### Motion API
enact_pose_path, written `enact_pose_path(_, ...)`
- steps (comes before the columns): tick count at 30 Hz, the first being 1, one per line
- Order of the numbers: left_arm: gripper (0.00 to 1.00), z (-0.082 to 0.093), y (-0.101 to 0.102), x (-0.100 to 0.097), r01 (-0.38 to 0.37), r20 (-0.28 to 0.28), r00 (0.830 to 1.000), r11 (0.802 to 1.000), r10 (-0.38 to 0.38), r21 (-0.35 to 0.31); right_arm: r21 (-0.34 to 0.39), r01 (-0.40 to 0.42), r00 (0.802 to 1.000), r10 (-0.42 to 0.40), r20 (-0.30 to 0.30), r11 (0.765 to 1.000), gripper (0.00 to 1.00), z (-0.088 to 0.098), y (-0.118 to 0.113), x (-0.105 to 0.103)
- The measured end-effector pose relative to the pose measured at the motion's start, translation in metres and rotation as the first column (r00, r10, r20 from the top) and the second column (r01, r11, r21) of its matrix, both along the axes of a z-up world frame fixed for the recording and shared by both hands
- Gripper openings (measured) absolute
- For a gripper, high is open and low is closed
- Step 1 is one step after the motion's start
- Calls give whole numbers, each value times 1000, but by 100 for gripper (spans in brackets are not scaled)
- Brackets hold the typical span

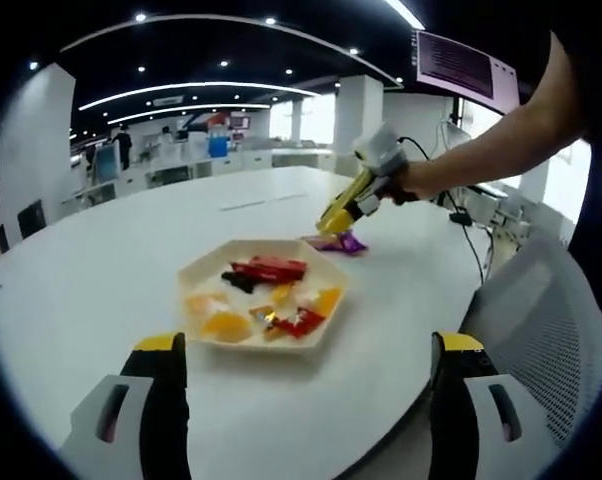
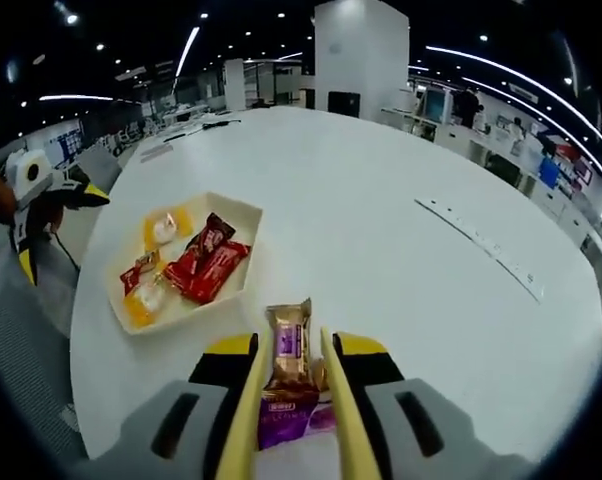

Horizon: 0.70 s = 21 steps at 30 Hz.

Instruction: Place the target food into the container with the food tongs after gripping and lifting it, then release it inside without dropping or visibly crushing the food.

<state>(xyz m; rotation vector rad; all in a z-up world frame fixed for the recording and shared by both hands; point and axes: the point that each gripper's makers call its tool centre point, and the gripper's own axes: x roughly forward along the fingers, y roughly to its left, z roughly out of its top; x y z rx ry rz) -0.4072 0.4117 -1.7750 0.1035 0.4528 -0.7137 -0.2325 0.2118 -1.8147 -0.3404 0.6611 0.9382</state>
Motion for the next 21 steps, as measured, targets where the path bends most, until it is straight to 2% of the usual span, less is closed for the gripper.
enact_pose_path(4, 97, -2, -2, -2, 13, -3, 1000, 1000, -13, 13, -25, -11, 1000, 11, 3, 1000, 29, -6, 1, -3)
enact_pose_path(6, 97, -2, -1, -1, 16, 2, 1000, 1000, -16, 18, -67, -17, 1000, 18, 14, 998, 29, -12, -2, -1)
enact_pose_path(9, 96, 1, -1, -1, 12, 14, 1000, 1000, -12, 5, -64, -14, 1000, 14, 0, 998, 27, -19, -1, 0)
enact_pose_path(10, 95, 1, -1, -1, 15, 16, 1000, 1000, -16, 14, -121, -6, 999, 2, -34, 993, 26, -29, -8, -6)
enact_pose_path(11, 95, 0, -1, -2, 18, 13, 1000, 1000, -19, 19, -48, -10, 1000, 10, 7, 999, 25, -20, 0, -2)
enact_pose_path(12, 95, 0, -1, -2, 18, 12, 1000, 1000, -18, 22, -70, 58, 995, -63, -72, 996, 24, -25, -8, -9)
enact_pose_path(13, 95, 0, -1, -1, 17, 12, 1000, 1000, -17, 21, -81, 21, 999, -24, -31, 996, 24, -24, -4, -5)
enact_pose_path(14, 95, 0, -2, -1, 20, 14, 1000, 1000, -20, 22, -86, 20, 999, -22, -27, 996, 24, -24, -2, -5)
enact_pose_path(18, 94, 1, 0, -1, 14, 22, 1000, 1000, -15, 26, -84, 53, 997, -58, -50, 995, 23, -23, -4, -4)
enact_pose_path(20, 92, 0, 1, -1, 3, 13, 1000, 1000, -3, 26, -81, 70, 995, -76, -65, 994, 23, -22, -4, -5)
enact_pose_path(21, 92, -3, 3, -2, -5, -15, 1000, 999, 6, 35, -64, 81, 995, -85, -58, 995, 23, -18, -2, -3)
